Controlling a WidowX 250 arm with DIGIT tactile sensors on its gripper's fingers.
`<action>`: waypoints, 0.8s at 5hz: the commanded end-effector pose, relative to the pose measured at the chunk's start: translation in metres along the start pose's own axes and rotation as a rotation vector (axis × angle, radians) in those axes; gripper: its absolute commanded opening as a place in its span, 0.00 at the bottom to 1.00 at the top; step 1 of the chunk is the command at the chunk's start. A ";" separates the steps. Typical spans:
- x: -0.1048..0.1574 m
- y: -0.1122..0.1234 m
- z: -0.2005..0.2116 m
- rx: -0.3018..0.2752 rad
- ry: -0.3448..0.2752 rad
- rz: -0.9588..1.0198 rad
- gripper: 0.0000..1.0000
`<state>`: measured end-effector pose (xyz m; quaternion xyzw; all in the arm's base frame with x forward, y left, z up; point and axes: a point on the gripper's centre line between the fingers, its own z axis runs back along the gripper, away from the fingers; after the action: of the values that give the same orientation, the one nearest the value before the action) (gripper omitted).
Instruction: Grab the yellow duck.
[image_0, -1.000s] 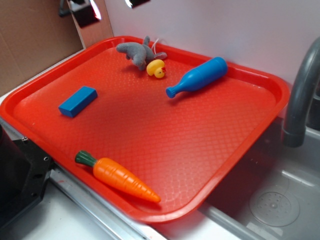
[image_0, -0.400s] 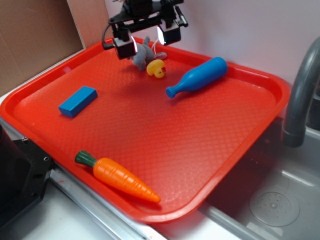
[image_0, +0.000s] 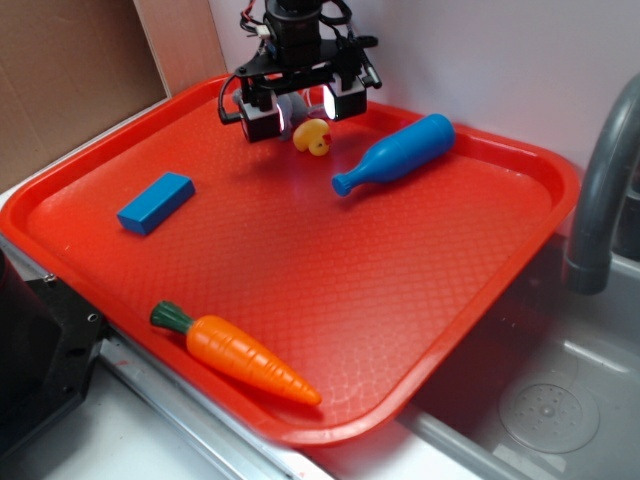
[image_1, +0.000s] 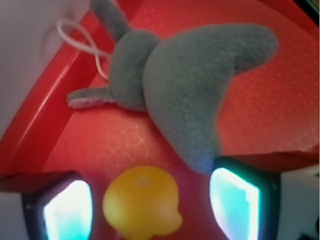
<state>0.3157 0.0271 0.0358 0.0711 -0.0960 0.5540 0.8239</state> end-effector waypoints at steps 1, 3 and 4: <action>0.008 0.002 -0.002 -0.021 -0.014 -0.007 0.23; 0.000 0.006 0.003 -0.040 -0.013 -0.024 0.00; 0.001 0.010 0.032 -0.055 0.033 -0.213 0.00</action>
<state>0.2983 0.0129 0.0426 0.0679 -0.0535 0.4553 0.8861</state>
